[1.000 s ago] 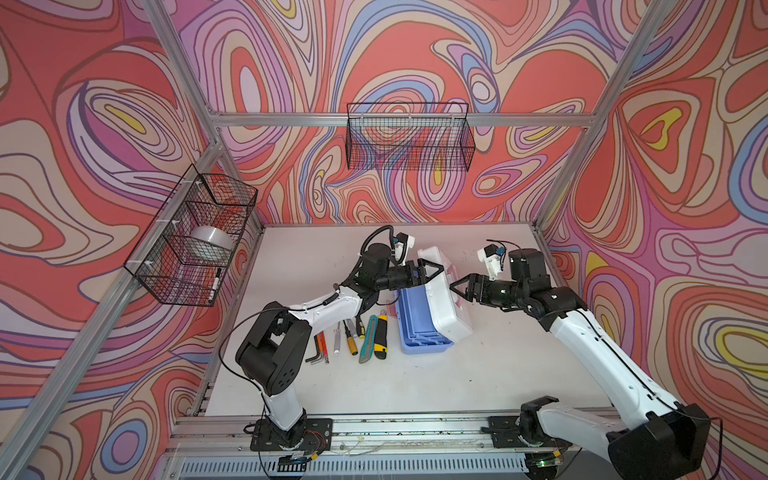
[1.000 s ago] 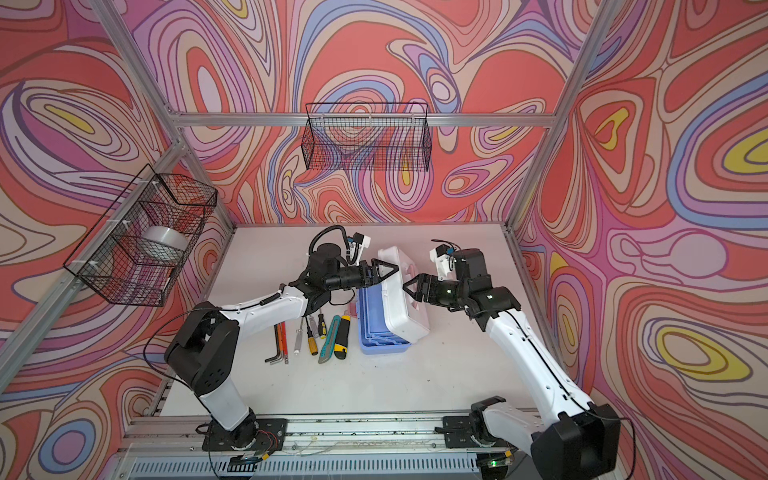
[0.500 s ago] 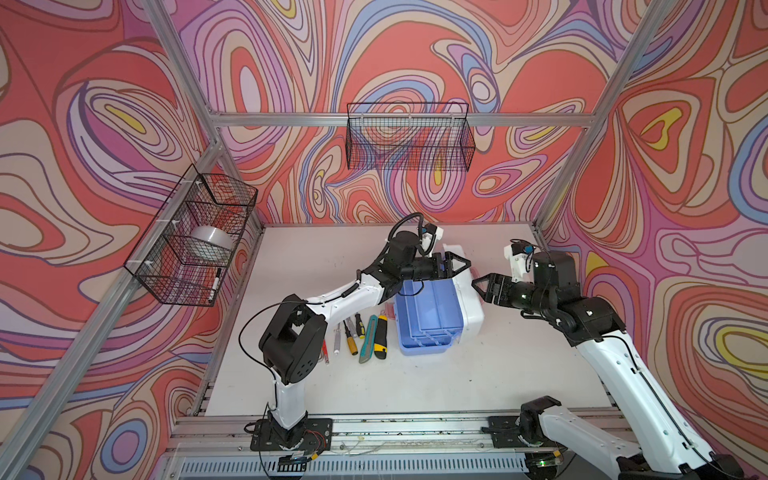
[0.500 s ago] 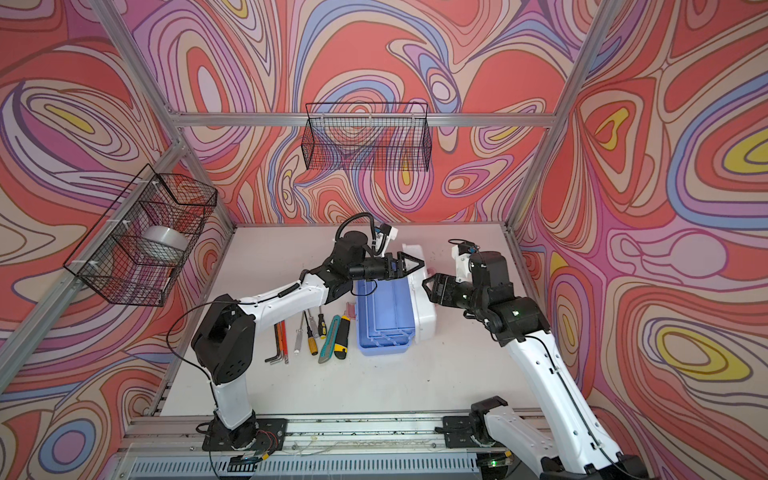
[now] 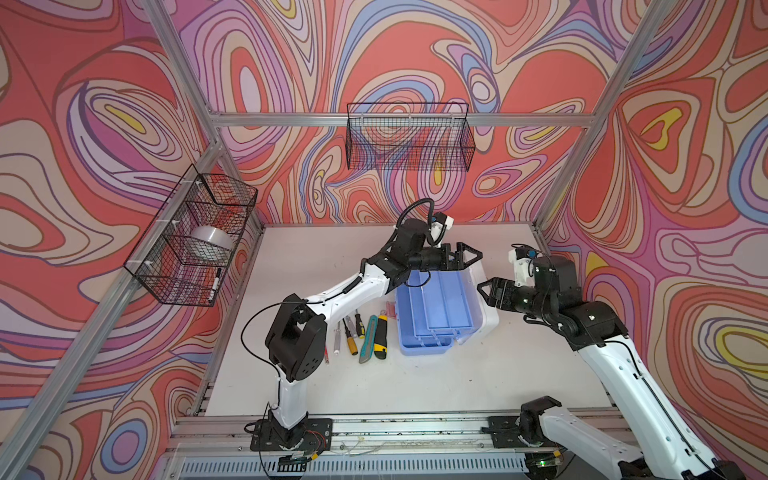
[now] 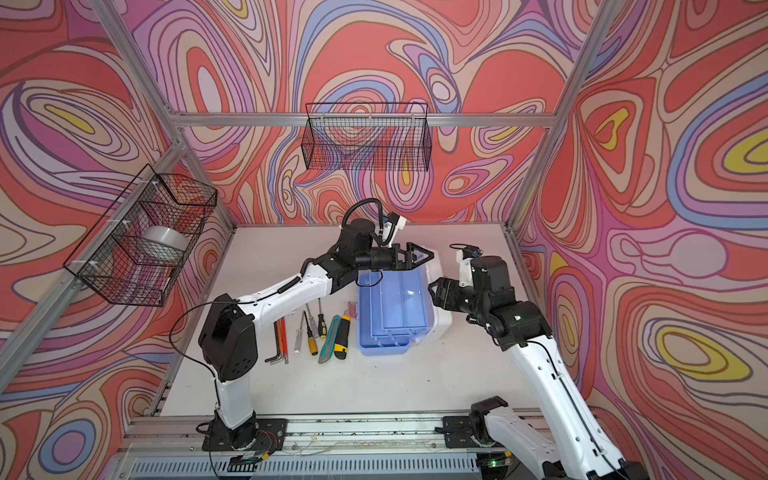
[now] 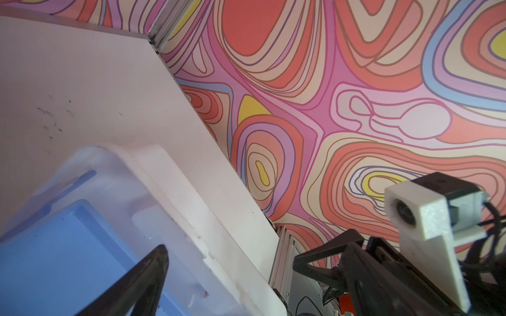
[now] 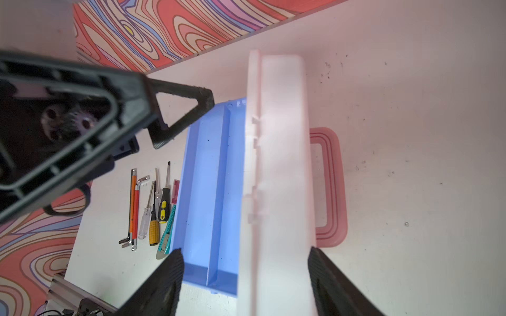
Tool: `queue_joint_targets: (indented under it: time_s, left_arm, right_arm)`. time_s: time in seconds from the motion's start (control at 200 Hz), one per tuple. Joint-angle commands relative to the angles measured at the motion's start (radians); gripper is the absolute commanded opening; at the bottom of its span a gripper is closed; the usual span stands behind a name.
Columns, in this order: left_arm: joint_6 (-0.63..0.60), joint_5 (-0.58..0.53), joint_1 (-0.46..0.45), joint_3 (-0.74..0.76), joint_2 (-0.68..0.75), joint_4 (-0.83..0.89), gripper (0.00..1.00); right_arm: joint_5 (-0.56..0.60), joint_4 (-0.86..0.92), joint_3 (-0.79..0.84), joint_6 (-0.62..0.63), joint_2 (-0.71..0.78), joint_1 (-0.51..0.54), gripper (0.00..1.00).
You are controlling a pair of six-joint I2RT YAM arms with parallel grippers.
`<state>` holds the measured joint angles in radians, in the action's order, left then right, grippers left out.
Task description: Pack the tool kit
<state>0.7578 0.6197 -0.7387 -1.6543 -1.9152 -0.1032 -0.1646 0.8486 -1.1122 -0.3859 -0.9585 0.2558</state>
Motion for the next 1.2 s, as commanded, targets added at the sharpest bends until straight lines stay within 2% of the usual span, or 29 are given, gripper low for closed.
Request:
queue_joint_targets:
  time_s: [0.0,0.14,0.295,0.476,0.611,0.716,0.901,1.072,1.197]
  left_arm:
    - [-0.045,-0.020,0.000,-0.049,-0.019,0.051,1.00]
    - [-0.079,-0.041,0.018,-0.035,0.011,0.086,1.00]
    - [-0.133,-0.111,0.062,0.084,0.124,0.147,1.00]
    - [-0.258,-0.413,0.090,0.326,0.378,0.346,1.00]
    - [-0.279,-0.672,0.106,0.499,0.563,0.515,0.99]
    - [-0.269,-0.777,0.142,0.587,0.664,0.615,0.95]
    - [-0.190,-0.799,0.292,0.700,0.745,0.709,0.82]
    - [-0.093,-0.799,0.300,0.802,0.754,0.687,0.81]
    - [-0.073,-0.867,0.300,0.814,0.698,0.695,0.71]
  right_arm:
    - [0.049,0.035,-0.015,0.024,0.010,-0.001,0.75]
    - [0.037,0.035,-0.017,0.023,0.015,-0.001,0.74]
    - [0.015,0.008,0.011,0.011,0.006,0.000,0.71]
    - [-0.028,-0.058,0.074,-0.019,-0.020,0.027,0.65]
    - [0.055,-0.099,0.098,-0.044,-0.055,0.129,0.64]
    - [0.139,-0.115,0.084,-0.055,-0.110,0.239,0.60]
    - [0.126,-0.176,0.077,-0.069,-0.186,0.296,0.54]
    - [0.106,-0.205,0.082,-0.080,-0.223,0.322,0.53]
    - [0.105,-0.240,0.100,-0.098,-0.257,0.356,0.50]
